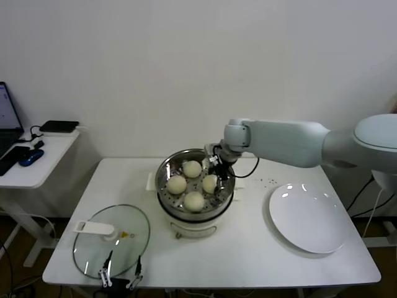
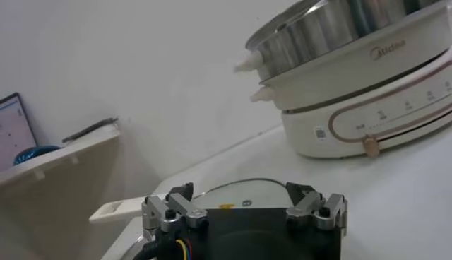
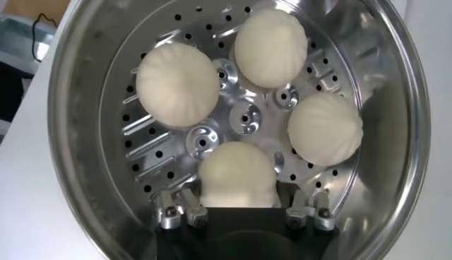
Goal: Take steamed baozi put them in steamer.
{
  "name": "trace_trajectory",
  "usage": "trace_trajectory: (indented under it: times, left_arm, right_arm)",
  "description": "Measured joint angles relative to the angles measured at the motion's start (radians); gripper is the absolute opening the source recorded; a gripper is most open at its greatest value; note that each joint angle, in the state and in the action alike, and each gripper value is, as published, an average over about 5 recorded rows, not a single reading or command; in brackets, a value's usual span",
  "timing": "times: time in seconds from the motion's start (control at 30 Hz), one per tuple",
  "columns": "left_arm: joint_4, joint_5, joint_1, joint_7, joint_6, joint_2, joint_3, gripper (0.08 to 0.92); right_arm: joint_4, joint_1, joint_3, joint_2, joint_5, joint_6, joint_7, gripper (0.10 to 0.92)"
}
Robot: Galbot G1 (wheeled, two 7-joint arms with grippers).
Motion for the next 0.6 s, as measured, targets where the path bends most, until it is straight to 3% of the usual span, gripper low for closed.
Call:
trace_trajectory:
  times: [0.17, 0.6]
  left_arm:
    - [-0.007, 0.0, 0.005, 0.0, 0.0, 0.0, -0.002, 0.823]
    - [-0.036, 0.0, 0.021, 0.002, 0.006, -0.001, -0.001, 0.823]
  right_arm:
    - [0.006, 0.011, 0.002, -0.012, 0.031, 0.004, 0.003, 0.815]
    - [0.08, 0.19, -0.074, -0.131, 0.193, 0.026, 0.021, 0.823]
